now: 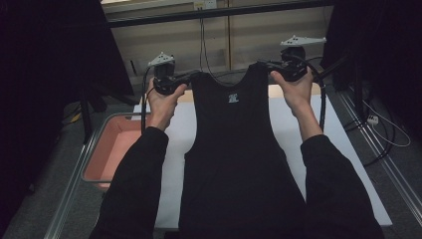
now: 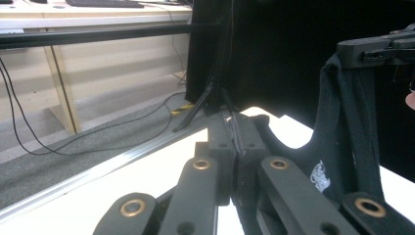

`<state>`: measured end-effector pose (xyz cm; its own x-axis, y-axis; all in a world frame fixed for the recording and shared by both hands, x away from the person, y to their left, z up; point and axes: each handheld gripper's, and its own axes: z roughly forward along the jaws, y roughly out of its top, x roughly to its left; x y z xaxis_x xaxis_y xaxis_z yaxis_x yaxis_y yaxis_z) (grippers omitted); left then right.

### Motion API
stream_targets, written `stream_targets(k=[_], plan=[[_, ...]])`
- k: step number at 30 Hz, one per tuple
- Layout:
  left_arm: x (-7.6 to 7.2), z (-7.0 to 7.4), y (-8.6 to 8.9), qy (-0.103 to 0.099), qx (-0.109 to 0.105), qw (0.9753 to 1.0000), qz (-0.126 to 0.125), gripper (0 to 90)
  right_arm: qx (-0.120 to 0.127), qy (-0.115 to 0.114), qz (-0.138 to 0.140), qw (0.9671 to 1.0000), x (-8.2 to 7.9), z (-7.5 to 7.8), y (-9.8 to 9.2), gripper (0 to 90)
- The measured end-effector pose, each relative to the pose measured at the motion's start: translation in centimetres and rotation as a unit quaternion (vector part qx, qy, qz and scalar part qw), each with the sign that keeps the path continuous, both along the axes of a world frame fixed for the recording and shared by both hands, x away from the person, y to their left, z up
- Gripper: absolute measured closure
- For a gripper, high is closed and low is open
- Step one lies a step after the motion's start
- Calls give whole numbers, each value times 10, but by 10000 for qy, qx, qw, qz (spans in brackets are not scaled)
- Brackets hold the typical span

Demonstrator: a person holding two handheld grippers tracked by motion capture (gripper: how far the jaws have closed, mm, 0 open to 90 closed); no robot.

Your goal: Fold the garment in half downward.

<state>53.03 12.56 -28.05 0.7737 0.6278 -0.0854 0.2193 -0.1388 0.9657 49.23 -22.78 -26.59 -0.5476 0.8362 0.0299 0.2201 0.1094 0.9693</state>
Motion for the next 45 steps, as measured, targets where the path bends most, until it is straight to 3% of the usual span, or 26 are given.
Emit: stream_targets(k=[10,24,31,37,45], plan=[[-23,-3,4,-130,-47,9998,-156,884,83,-58,43,9999,-21,-7,-5,879],[-64,-3,16,-363,-184,9983,-420,884,19,-336,250,9991,-70,4,-2,879],[-86,-6,24,-453,-184,9974,-521,883,-33,-395,427,9983,-94,1,1,879],[-105,-11,30,-473,-143,9972,-568,883,60,-423,538,9976,-109,-6,-1,879],[-130,-7,32,-601,-133,9952,-762,883,116,-525,754,9957,-140,-9,-1,879]])
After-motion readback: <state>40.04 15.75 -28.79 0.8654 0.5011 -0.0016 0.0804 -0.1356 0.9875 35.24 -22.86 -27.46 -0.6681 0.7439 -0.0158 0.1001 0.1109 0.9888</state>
